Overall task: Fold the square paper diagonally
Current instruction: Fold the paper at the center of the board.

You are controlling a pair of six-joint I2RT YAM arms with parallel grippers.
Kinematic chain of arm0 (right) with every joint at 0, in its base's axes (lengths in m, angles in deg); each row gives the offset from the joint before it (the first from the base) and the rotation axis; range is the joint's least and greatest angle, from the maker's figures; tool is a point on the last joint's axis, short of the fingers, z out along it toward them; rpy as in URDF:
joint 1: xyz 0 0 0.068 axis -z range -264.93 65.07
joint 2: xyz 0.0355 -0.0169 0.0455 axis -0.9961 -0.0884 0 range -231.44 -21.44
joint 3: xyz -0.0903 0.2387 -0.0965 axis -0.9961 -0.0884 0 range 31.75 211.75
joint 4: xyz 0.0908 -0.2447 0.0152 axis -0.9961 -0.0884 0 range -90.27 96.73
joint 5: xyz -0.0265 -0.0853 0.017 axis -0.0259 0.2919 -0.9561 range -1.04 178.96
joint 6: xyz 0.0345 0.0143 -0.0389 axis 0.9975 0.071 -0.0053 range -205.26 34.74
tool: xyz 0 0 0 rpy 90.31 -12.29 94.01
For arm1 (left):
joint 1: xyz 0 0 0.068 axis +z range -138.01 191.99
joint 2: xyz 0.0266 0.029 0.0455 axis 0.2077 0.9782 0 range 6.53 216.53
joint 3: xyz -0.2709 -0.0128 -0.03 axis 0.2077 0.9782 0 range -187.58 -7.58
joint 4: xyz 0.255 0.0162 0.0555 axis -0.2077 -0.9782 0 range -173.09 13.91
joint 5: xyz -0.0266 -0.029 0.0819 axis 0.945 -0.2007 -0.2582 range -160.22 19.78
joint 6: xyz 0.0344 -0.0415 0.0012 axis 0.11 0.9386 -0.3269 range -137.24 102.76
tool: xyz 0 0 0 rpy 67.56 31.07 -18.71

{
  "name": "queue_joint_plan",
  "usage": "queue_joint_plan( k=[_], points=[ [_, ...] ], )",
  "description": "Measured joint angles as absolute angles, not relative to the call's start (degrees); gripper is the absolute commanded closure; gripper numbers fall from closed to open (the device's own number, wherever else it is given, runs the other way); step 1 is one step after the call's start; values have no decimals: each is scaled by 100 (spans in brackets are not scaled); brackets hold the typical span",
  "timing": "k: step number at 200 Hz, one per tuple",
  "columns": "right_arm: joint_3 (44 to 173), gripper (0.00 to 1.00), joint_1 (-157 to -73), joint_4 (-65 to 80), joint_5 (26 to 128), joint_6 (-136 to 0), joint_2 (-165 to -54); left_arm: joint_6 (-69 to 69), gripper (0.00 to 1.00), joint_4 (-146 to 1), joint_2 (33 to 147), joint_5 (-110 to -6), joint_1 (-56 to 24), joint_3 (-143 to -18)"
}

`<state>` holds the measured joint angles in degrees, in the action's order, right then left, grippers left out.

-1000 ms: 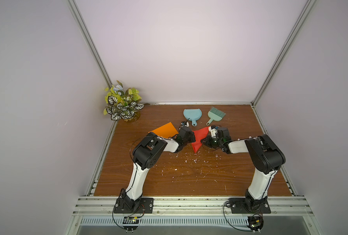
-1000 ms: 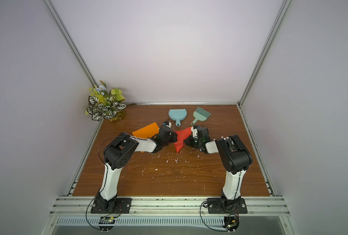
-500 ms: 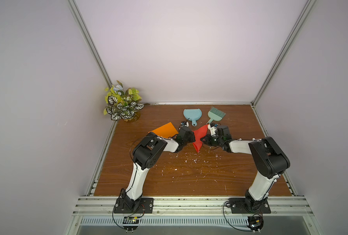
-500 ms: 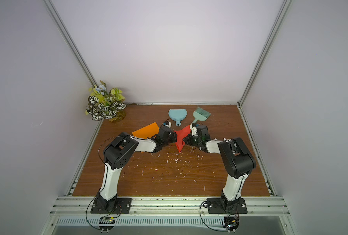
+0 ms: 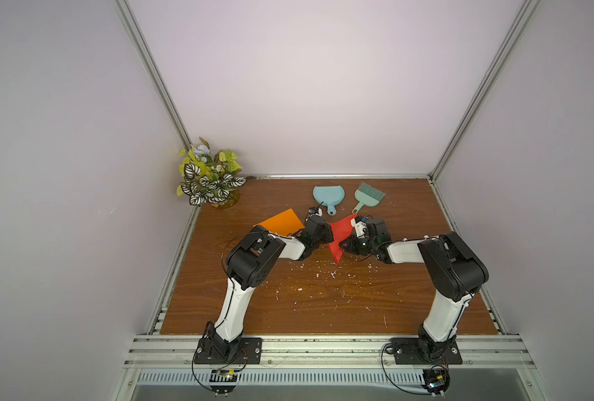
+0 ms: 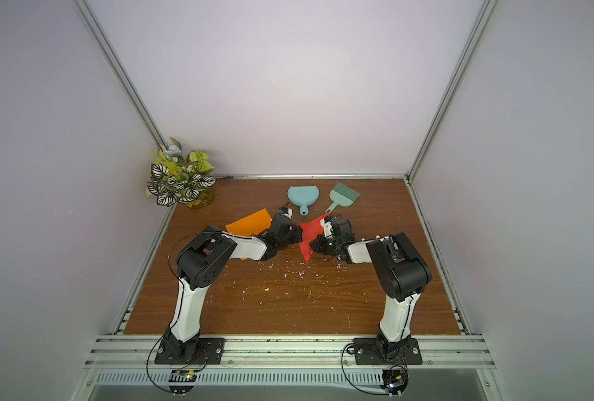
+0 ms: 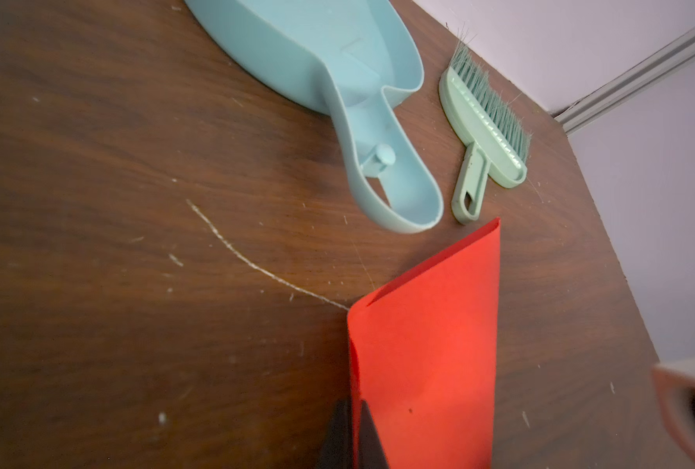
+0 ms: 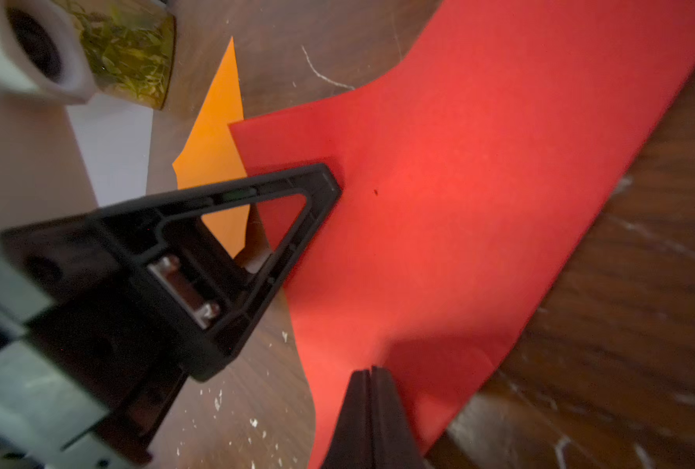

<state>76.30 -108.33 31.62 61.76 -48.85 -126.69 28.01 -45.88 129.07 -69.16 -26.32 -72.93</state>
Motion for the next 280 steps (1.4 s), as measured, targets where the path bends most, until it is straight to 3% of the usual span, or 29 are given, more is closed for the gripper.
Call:
queue_joint_plan(
  k=[159,210,280],
  points=[
    [7213,93,-10997,2899,5773,-5596,-12261,2968,99,-4288,12907,-6842,-2581,-7118],
    [6979,90,-10859,2982,5758,-5543,-11598,3070,99,-4006,12631,-6920,-2487,-6584],
    [7003,92,-10782,3726,5736,-4927,-12195,3409,99,-3641,12498,-7261,-2487,-6195]
  ],
)
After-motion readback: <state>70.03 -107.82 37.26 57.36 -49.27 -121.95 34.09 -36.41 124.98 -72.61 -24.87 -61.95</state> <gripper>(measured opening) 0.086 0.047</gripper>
